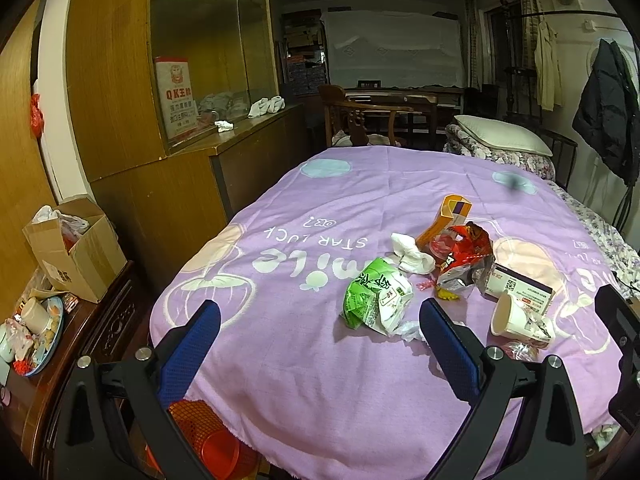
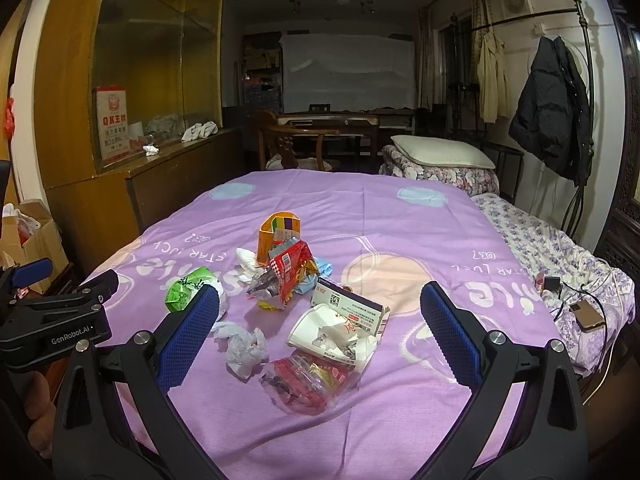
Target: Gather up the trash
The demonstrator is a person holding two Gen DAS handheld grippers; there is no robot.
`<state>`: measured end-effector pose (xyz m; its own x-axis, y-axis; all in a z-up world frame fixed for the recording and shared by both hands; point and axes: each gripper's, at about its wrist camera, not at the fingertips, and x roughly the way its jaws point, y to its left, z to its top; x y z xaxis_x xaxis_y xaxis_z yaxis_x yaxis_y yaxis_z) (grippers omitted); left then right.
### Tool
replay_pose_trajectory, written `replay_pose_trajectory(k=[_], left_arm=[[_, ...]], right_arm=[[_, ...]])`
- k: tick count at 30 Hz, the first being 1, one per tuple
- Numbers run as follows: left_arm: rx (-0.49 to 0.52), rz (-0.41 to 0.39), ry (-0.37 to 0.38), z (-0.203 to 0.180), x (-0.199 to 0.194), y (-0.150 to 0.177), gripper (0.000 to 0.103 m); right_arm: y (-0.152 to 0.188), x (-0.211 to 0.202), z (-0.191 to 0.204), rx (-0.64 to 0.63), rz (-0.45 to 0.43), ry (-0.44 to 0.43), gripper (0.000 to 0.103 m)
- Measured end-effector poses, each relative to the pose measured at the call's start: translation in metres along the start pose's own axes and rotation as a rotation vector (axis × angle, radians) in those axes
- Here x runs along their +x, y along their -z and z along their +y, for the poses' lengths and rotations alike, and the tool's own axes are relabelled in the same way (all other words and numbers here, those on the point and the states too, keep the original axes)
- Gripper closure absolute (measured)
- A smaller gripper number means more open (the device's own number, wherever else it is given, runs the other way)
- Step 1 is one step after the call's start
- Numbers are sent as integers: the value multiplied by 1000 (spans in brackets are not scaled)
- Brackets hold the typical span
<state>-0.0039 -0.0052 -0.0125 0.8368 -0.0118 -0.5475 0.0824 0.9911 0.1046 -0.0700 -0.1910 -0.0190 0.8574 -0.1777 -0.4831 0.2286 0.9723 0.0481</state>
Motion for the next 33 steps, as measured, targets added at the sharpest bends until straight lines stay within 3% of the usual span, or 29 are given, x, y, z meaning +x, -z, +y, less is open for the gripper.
replay_pose_trajectory(k=[33], left_arm=[[-5, -5, 4, -2, -8, -2, 6]], right_arm=[[0, -2, 3, -2, 1, -3, 7]])
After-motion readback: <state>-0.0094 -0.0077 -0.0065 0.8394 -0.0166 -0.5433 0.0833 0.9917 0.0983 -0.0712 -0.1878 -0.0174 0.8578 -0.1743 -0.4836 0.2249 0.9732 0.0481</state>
